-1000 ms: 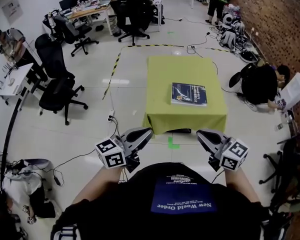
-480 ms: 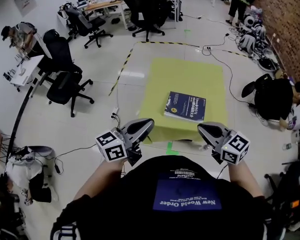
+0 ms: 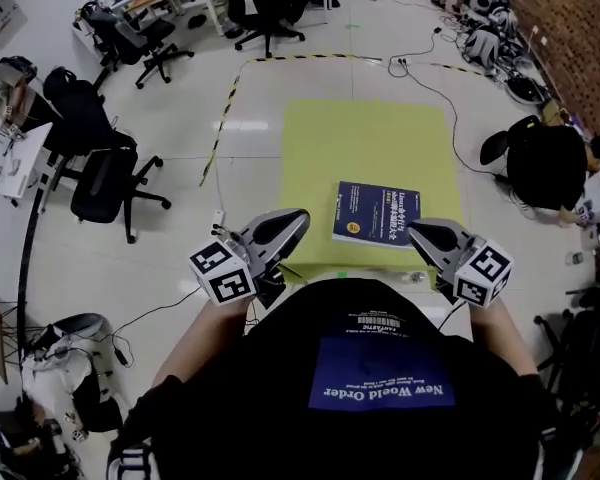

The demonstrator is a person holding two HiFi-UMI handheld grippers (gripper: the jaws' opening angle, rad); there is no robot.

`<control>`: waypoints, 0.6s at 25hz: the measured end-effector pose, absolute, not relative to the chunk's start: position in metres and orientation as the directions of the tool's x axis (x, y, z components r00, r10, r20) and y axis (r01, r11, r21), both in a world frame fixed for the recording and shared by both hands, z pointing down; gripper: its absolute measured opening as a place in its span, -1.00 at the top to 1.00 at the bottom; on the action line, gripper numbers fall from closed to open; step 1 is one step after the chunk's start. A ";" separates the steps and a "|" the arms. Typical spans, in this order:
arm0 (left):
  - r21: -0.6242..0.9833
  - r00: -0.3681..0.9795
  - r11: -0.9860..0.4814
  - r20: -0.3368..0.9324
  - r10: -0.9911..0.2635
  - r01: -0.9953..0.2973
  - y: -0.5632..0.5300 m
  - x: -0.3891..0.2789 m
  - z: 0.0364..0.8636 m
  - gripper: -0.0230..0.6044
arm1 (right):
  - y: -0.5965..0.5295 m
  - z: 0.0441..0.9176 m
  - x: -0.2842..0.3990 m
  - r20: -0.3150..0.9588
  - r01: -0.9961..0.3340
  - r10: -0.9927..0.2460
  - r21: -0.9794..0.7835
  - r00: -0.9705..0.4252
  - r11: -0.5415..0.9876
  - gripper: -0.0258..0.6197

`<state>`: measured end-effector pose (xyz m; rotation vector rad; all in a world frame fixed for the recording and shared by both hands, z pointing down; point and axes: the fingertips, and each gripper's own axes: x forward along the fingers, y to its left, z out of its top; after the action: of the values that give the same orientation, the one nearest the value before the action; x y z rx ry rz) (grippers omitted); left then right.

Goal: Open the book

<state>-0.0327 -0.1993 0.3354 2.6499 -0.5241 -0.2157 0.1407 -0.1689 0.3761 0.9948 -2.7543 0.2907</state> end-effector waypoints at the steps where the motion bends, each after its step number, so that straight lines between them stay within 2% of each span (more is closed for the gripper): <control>1: 0.439 0.926 -0.844 -0.066 -0.371 -0.307 -0.213 -0.036 0.336 0.91 | -0.178 0.376 0.138 0.259 -0.666 -0.625 -0.115 -0.736 0.737 0.96; 8: 0.421 0.980 -0.886 0.036 -0.195 -0.192 -0.269 -0.021 0.364 0.90 | -0.223 0.400 0.136 0.368 -0.712 -0.634 -0.122 -0.680 0.692 0.96; 15: 0.486 0.970 -0.839 0.132 -0.204 -0.243 -0.278 0.033 0.412 0.91 | -0.235 0.467 0.162 0.550 -0.590 -0.475 -0.039 -0.687 0.807 0.96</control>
<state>0.0332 -0.2784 0.4124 2.5982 -0.3163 0.1018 0.1617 -0.2347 0.4671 0.7875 -2.4612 0.2884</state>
